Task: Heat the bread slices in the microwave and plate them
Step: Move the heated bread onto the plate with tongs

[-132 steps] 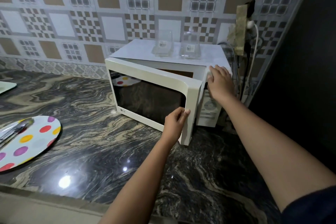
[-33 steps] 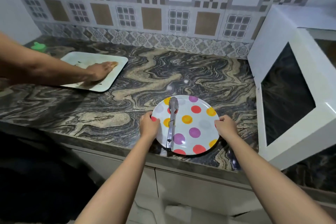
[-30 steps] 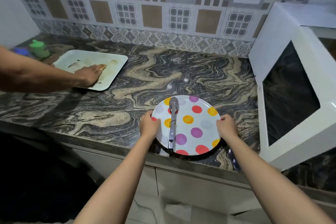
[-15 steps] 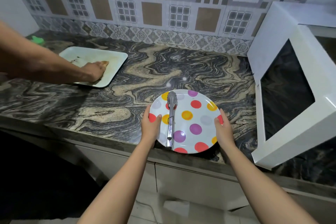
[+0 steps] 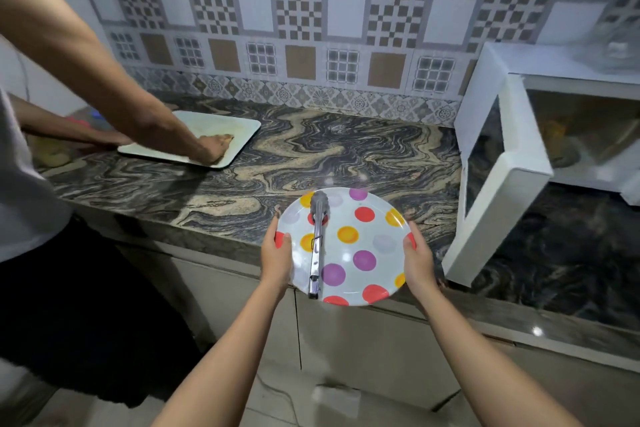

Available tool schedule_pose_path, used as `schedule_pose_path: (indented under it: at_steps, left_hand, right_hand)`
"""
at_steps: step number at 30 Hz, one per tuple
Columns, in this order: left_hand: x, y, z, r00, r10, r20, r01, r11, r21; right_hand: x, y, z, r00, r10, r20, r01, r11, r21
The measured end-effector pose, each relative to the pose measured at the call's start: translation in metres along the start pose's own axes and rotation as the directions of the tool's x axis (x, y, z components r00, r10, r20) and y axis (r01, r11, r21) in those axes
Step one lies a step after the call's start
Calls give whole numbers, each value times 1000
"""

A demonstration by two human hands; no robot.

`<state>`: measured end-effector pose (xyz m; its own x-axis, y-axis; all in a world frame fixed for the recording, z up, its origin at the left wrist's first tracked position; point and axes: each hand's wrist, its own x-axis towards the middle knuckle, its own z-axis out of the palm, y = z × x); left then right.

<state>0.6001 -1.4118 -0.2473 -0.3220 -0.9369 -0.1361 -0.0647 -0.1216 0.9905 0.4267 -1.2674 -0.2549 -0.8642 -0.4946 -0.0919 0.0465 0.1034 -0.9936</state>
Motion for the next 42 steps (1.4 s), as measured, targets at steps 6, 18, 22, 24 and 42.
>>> schedule_pose_path:
  at_steps: [6,18,22,24,42]
  left_hand:
    - [-73,-10,-22,998,12,-54,-12,1000,9]
    - [-217,-35,-14,979,-26,-201,7,995,-96]
    - [-247,-49,9,982,-42,-184,24,995,-100]
    - [-258,-52,26,986,-46,-159,29,994,-104]
    - [-306,-52,252,962,-96,255,132,983,-127]
  right_hand:
    - [-59,2,-29,999,-6,36,5,999,41]
    - [-140,19,-110,988,-11,154,-7,993,116]
    - [-151,36,-150,993,21,112,-35,992,124]
    - [-151,43,-171,996,36,83,-46,991,123]
    - [-116,57,-396,941,79,-328,-24,986,166]
